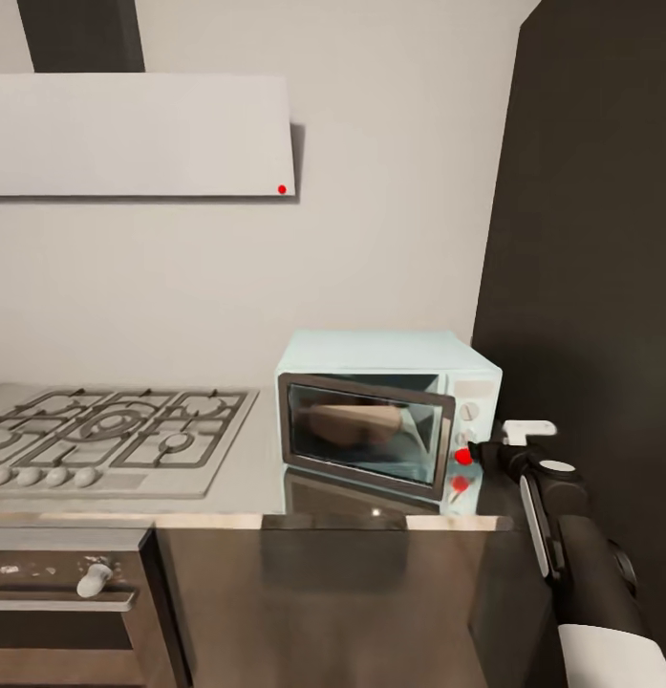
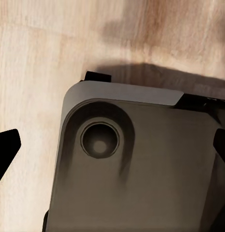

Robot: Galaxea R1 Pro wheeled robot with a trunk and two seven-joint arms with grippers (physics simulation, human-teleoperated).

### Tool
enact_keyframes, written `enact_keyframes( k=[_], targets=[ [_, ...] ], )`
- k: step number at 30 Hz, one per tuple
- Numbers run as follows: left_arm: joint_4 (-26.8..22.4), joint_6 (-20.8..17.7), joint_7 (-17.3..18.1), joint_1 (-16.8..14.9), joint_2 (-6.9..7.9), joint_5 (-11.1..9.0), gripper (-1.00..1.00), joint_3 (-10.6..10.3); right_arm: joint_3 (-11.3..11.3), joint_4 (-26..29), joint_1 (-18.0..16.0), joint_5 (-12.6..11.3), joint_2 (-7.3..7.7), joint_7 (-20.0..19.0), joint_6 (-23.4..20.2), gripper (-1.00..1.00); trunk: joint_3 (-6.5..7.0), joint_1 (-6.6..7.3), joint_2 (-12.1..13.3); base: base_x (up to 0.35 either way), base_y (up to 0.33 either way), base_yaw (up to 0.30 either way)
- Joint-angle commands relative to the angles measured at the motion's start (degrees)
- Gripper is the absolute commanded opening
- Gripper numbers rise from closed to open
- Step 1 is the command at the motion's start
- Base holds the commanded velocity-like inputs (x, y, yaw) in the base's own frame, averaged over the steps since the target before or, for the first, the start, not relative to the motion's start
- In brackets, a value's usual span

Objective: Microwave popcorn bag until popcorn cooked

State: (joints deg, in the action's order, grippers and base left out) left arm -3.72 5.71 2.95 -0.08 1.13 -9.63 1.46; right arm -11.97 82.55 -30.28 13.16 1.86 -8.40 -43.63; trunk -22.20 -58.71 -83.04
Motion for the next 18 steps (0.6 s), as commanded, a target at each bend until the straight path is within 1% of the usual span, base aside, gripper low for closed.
enact_keyframes(
  k=[1,6,7,8,9,10,13,14,15,17,18],
  targets=[
    [0.0,0.1,0.3,0.0,0.01,-0.5,1.00,0.1,0.0,0.1,0.0,0.6,0.01,-0.9,-0.3,1.00,-0.06,-0.02,0.0,0.097,0.000,0.000],
    [0.0,0.1,0.3,0.0,-0.03,-0.5,1.00,0.1,0.4,0.1,0.0,0.5,0.05,-5.7,-0.3,1.00,-0.06,-0.02,0.0,0.024,0.000,0.000],
    [0.0,0.0,0.3,0.0,-0.06,-0.5,1.00,0.1,0.4,0.0,0.0,0.3,0.07,-8.0,-0.3,1.00,-0.06,-0.02,0.0,0.002,0.000,0.000],
    [-0.1,0.1,0.3,0.0,-0.07,-0.4,1.00,0.1,0.4,0.0,0.0,0.2,0.13,-13.3,-0.3,1.00,-0.06,-0.02,0.0,0.000,0.000,0.000],
    [-0.1,0.1,0.3,0.0,-0.07,-0.4,1.00,0.1,0.4,0.0,0.0,0.2,0.23,-17.8,-0.3,1.00,-0.06,-0.02,0.0,0.000,0.000,0.000],
    [-0.1,0.1,0.3,0.0,-0.07,-0.4,1.00,0.1,0.4,0.0,0.0,0.2,0.23,-18.3,-0.3,1.00,-0.06,-0.02,0.0,0.000,0.000,0.000],
    [-0.1,0.1,0.3,0.0,-0.07,-0.4,1.00,0.1,0.4,0.0,0.0,0.2,0.23,-18.3,-0.3,1.00,-0.06,-0.02,0.0,0.000,0.000,0.000],
    [-0.1,0.1,0.3,0.0,-0.07,-0.4,1.00,0.1,0.4,0.0,0.0,0.2,0.25,-19.0,-0.3,1.00,-0.06,-0.02,0.0,0.000,0.000,0.000],
    [-0.1,0.1,0.3,0.0,-0.07,-0.4,1.00,0.2,0.3,0.0,0.0,0.3,0.33,-21.8,-0.3,1.00,-0.06,-0.02,0.0,0.000,0.000,0.000],
    [-0.1,0.1,0.2,0.0,-0.07,-0.3,1.00,0.2,0.3,-0.1,0.0,0.3,0.40,-25.9,-0.4,1.00,-0.06,-0.02,0.0,0.000,0.000,0.000],
    [-0.1,0.1,0.2,0.0,-0.07,-0.2,1.00,0.2,0.3,-0.1,0.0,0.3,0.41,-26.6,-0.4,1.00,-0.06,-0.02,0.0,0.000,0.000,0.000]
  ],
)
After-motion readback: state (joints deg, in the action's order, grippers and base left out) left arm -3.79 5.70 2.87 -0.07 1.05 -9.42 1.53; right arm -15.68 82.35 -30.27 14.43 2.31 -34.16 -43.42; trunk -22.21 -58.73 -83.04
